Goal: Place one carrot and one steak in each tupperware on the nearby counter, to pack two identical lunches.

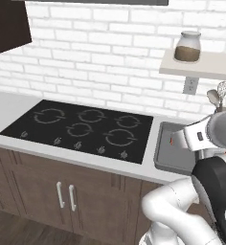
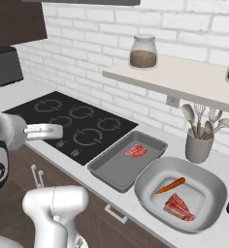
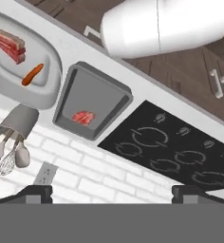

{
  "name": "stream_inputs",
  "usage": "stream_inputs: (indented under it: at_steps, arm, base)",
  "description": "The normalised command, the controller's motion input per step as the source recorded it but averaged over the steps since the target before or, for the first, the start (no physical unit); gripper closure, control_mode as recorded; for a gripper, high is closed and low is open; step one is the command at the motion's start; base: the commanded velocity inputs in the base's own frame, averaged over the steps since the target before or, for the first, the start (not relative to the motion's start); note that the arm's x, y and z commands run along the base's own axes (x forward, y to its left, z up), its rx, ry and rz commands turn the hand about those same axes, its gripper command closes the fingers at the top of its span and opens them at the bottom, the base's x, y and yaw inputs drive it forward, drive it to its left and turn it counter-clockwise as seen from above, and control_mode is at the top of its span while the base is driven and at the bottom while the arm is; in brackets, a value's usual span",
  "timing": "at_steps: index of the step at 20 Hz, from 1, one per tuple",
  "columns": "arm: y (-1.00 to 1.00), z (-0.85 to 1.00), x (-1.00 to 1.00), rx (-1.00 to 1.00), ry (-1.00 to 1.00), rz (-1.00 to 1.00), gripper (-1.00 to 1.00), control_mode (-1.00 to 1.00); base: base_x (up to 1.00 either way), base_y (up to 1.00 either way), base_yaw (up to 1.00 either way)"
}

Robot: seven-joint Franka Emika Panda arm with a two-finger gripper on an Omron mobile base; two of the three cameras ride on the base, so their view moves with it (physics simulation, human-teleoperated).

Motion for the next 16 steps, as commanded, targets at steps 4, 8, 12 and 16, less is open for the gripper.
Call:
stream_inputs:
  at_steps: [4,8,12,16]
  arm:
    - [0.0,0.0,0.0,0.0,0.0,0.0,-1.0,1.0]
    - [0.0,0.0,0.0,0.0,0.0,0.0,-1.0,1.0]
    - [0.0,0.0,0.0,0.0,0.0,0.0,-1.0,1.0]
    - [0.0,0.0,0.0,0.0,0.0,0.0,-1.0,1.0]
  base:
    - [0.08,0.0,0.3]
    - [-0.79,-0.1,0.13]
    - [-0.87,-0.04,-0.43]
    - [-0.38,0.0,-0.63]
